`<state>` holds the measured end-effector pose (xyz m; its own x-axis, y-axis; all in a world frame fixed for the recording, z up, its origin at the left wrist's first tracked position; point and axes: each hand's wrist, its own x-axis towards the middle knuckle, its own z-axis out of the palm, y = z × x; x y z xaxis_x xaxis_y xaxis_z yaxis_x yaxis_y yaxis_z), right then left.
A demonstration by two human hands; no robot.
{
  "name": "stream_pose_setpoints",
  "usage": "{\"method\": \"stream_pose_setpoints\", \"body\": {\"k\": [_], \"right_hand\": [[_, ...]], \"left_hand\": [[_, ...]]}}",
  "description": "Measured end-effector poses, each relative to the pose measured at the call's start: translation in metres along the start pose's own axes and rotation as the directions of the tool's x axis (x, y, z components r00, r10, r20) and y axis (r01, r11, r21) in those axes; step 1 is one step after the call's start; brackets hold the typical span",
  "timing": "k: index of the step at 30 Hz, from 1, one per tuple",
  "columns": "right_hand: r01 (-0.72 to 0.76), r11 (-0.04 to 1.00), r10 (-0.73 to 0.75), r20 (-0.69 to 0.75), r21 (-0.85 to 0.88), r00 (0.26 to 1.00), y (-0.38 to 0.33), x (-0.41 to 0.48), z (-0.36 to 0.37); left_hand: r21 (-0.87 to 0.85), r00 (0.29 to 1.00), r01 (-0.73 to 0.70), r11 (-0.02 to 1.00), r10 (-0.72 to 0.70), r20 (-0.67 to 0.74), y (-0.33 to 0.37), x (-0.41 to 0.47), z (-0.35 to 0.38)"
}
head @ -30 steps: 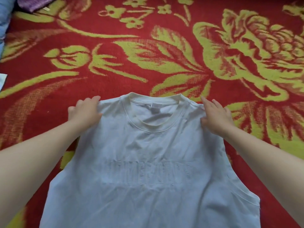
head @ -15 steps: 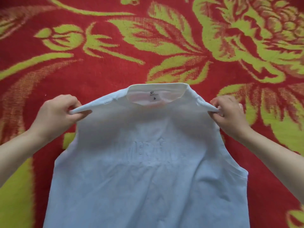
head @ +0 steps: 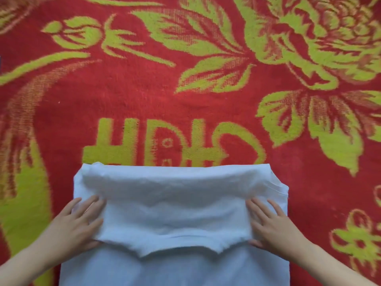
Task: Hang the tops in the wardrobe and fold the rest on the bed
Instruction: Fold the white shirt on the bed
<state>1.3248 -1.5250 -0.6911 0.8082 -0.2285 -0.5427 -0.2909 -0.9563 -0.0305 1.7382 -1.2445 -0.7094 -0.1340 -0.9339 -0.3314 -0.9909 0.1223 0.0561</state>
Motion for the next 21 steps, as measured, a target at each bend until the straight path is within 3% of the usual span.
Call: {"method": "stream_pose_setpoints", "body": {"k": [1,2,5,7,10,13,15,17,19,21], "right_hand": [[-0.04,0.999,0.04,0.007,0.007,0.999,-0.003,0.002,-0.003],[-0.07,0.997,0.072,-0.059,0.031,0.996,-0.004,0.006,-0.005],[-0.166,0.98,0.194,-0.34,0.109,0.92,0.0,0.025,-0.027],[-0.266,0.952,0.304,-0.365,0.153,0.88,0.011,0.042,-0.041],[-0.384,0.899,0.43,-0.264,0.209,0.863,0.025,0.062,-0.054],[-0.507,0.842,0.52,-0.023,0.186,0.854,0.038,0.073,-0.068],[-0.573,0.768,0.591,0.028,0.287,0.806,0.049,0.08,-0.08],[-0.616,0.672,0.662,0.038,0.411,0.748,0.064,0.086,-0.092],[-0.615,0.568,0.67,0.127,0.547,0.732,0.075,0.092,-0.096],[-0.591,0.467,0.629,0.223,0.658,0.745,0.078,0.094,-0.093]], "left_hand": [[0.001,0.996,0.031,1.0,-0.031,0.078,0.003,0.002,-0.004],[0.004,0.997,0.055,0.998,-0.055,0.052,0.006,0.006,-0.007],[-0.062,0.97,0.174,0.983,-0.182,-0.164,0.008,0.028,-0.036],[-0.081,0.916,0.332,0.94,-0.342,-0.209,-0.003,0.051,-0.047],[-0.154,0.834,0.537,0.829,-0.549,-0.048,-0.021,0.085,-0.058],[-0.105,0.764,0.633,0.767,-0.596,0.249,-0.036,0.101,-0.068],[-0.161,0.768,0.635,0.755,-0.596,0.235,-0.049,0.103,-0.077],[-0.347,0.747,0.655,0.671,-0.643,0.167,-0.065,0.107,-0.085],[-0.476,0.736,0.654,0.589,-0.641,0.218,-0.075,0.11,-0.091],[-0.491,0.758,0.638,0.593,-0.596,0.265,-0.075,0.111,-0.092]]}}
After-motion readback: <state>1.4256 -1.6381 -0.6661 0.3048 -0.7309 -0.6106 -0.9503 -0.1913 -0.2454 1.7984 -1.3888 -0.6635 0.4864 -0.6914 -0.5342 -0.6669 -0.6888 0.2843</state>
